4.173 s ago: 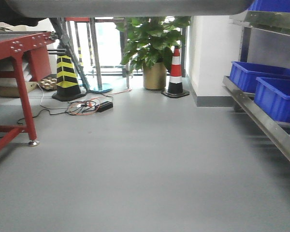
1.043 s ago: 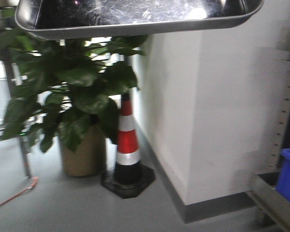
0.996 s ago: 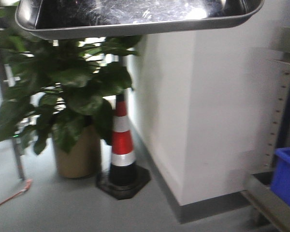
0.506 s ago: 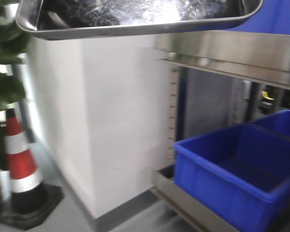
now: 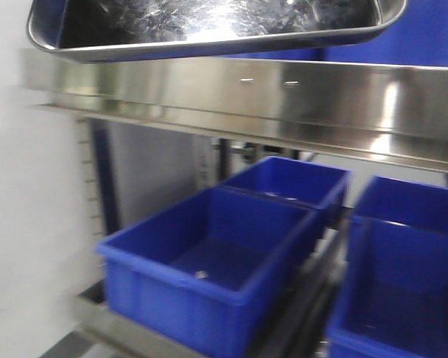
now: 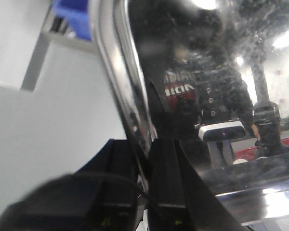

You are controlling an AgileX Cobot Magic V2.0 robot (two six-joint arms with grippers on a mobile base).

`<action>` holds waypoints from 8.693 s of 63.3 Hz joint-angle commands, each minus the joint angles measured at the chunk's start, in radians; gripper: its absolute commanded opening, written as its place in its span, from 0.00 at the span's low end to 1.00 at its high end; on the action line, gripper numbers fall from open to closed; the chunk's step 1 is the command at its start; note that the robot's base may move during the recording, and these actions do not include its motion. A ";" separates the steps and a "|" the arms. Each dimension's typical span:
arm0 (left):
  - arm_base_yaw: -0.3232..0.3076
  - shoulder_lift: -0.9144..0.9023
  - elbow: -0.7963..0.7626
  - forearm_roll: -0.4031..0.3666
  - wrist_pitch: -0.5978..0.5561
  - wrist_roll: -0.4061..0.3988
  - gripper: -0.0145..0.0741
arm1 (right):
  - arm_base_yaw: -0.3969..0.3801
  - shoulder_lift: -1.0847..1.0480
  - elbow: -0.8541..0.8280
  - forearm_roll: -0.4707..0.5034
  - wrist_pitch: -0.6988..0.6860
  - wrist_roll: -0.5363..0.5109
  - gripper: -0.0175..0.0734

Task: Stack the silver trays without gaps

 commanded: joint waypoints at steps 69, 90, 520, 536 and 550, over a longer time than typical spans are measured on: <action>-0.019 -0.029 -0.025 -0.057 0.041 0.032 0.12 | 0.008 -0.036 -0.032 0.040 0.004 -0.023 0.25; -0.019 -0.029 -0.025 -0.057 0.041 0.032 0.11 | 0.008 -0.036 -0.032 0.040 0.004 -0.023 0.25; 0.588 -1.531 1.631 -0.294 -1.355 0.449 0.11 | -0.160 -1.282 1.251 0.147 -1.013 -0.350 0.24; 0.588 -1.531 1.631 -0.294 -1.355 0.449 0.11 | -0.201 -1.282 1.260 0.145 -1.008 -0.350 0.24; 0.588 -1.531 1.631 -0.294 -1.355 0.449 0.11 | -0.445 -1.285 1.287 0.145 -1.031 -0.350 0.24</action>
